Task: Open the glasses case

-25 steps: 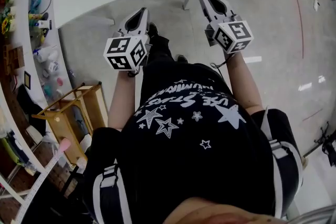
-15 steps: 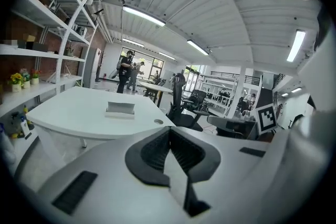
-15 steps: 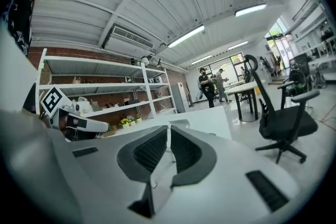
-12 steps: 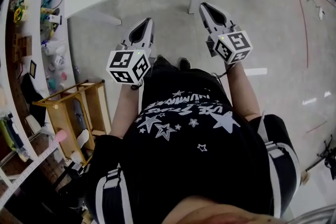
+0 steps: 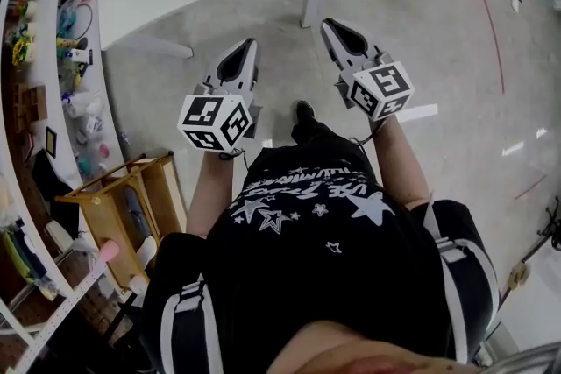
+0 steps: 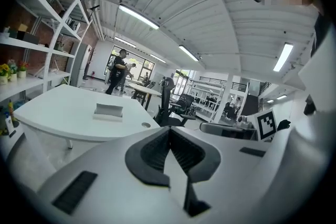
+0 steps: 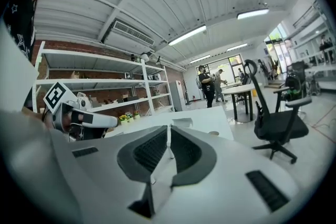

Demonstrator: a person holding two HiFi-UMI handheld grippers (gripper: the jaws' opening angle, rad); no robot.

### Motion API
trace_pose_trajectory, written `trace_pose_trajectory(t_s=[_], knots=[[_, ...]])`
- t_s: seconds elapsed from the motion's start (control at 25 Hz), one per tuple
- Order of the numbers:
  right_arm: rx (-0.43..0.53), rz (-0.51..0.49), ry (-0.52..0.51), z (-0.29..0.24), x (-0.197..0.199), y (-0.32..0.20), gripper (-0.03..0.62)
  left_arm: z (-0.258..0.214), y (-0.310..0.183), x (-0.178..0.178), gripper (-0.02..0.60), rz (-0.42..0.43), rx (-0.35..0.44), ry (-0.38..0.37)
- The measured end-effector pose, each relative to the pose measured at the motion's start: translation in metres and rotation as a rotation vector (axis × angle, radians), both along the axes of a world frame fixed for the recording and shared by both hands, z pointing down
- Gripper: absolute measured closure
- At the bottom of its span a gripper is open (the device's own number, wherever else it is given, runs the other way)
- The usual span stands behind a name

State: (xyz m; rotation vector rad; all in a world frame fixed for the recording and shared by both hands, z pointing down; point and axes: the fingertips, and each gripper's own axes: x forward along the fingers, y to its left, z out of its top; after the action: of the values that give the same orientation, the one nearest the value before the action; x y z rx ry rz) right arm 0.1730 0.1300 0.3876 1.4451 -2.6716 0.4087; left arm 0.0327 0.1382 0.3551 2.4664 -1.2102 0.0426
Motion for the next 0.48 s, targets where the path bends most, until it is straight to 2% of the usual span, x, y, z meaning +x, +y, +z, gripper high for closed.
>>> trace_pose_trajectory(t_s=[0.2, 0.48], knots=[[0.053, -0.014, 0.044, -0.025, -0.042, 0.036, 0.569, -0.011, 0.035, -0.029, 0.569, 0.017, 0.022, 0.009], [0.048, -0.015, 0.045, -0.025, -0.086, 0.094, 0.577, -0.01, 0.089, -0.071, 0.569, 0.036, 0.027, 0.002]])
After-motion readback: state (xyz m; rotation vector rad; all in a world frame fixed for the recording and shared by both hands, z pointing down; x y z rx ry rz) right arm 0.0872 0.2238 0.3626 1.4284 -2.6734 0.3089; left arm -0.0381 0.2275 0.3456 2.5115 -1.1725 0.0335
